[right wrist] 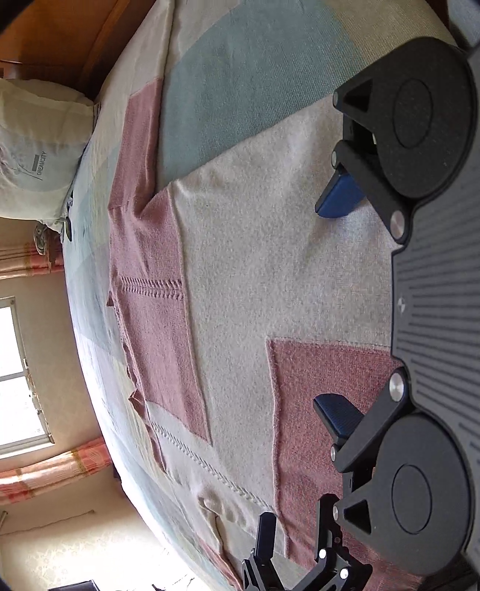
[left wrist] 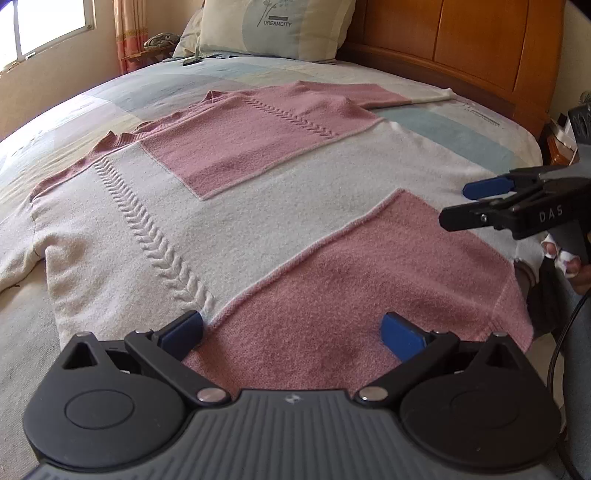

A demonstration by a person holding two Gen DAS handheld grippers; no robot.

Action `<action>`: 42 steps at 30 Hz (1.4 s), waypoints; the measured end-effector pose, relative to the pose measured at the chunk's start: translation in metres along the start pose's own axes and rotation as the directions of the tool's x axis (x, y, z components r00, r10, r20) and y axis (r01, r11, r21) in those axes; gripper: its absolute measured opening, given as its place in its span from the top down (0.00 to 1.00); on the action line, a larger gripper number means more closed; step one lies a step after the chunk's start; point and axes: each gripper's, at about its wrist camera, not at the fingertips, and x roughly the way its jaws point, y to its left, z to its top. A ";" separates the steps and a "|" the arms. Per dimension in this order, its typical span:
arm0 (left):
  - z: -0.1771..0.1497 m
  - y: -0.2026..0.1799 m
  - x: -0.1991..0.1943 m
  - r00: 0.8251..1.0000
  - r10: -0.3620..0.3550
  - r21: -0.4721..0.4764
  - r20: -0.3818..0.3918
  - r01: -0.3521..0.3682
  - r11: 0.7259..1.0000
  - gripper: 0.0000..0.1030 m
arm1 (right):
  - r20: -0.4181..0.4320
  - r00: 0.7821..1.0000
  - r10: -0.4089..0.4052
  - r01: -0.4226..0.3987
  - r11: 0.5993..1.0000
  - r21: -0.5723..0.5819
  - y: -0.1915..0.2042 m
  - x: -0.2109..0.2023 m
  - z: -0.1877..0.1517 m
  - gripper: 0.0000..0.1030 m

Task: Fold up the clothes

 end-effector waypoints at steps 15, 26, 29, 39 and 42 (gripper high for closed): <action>-0.017 -0.017 -0.048 0.997 0.065 -0.044 0.029 -0.063 0.997 0.01 | -0.044 0.998 -0.039 0.033 0.990 -0.135 0.009 0.002 0.000 0.00; -0.030 -0.068 -0.031 0.999 -0.036 -0.058 0.015 0.037 0.998 0.01 | -0.060 0.997 0.042 -0.042 0.999 -0.002 -0.010 -0.008 0.005 0.00; -0.054 -0.065 -0.058 0.999 -0.041 -0.160 0.014 0.043 0.986 0.01 | -0.063 0.997 0.053 -0.052 0.999 0.015 -0.012 -0.009 0.006 0.00; 0.014 -0.070 -0.035 0.990 -0.091 -0.129 0.110 0.105 0.986 0.01 | -0.061 0.994 0.085 -0.083 0.996 0.045 -0.019 -0.014 0.004 0.00; 0.024 -0.081 -0.005 0.982 -0.172 -0.136 0.080 0.181 0.974 0.01 | -0.054 0.992 0.114 -0.109 0.990 0.087 -0.027 -0.015 0.004 0.00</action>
